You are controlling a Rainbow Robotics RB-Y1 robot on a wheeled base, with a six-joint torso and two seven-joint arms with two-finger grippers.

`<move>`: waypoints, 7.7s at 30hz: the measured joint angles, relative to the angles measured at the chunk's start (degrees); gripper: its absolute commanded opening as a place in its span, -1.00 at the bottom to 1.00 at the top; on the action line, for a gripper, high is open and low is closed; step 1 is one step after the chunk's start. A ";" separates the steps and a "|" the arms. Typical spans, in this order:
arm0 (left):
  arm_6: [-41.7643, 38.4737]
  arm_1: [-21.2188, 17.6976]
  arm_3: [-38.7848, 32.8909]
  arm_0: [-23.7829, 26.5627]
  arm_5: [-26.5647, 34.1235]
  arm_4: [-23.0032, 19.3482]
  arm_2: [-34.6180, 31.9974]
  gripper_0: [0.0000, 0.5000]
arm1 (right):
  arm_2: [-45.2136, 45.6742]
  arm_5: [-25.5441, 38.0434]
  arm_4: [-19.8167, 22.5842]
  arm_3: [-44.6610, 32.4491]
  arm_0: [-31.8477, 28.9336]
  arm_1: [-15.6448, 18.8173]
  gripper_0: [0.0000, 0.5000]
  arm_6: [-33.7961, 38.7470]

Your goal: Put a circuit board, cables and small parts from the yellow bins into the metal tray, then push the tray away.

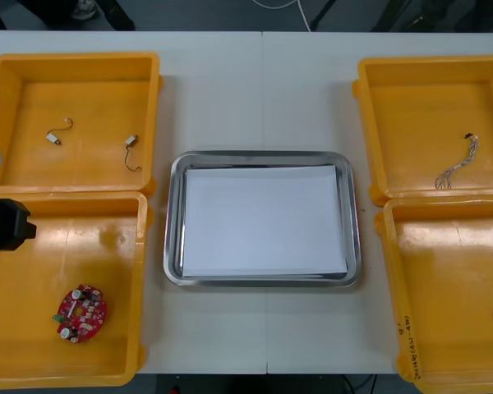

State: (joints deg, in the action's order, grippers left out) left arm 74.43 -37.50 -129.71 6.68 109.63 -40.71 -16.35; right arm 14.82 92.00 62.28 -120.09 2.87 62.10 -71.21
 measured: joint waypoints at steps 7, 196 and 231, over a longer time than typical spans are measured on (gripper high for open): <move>0.00 0.03 0.08 -0.78 0.04 0.00 0.36 1.00 | 0.00 0.00 0.00 -0.01 0.01 0.00 1.00 0.00; -40.01 10.84 5.99 -21.87 -16.18 8.45 7.87 1.00 | -12.73 -39.80 -3.67 9.63 -27.81 -1.21 1.00 -18.15; -40.01 10.84 5.91 -21.87 -16.76 8.32 7.87 -1.00 | -15.83 -41.02 -3.82 13.21 -25.73 -1.46 -1.00 -18.11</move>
State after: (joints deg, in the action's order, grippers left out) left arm 34.43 -26.66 -123.80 -15.20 92.87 -32.39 -8.48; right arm -1.01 50.98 58.46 -106.88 -22.86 60.64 -89.32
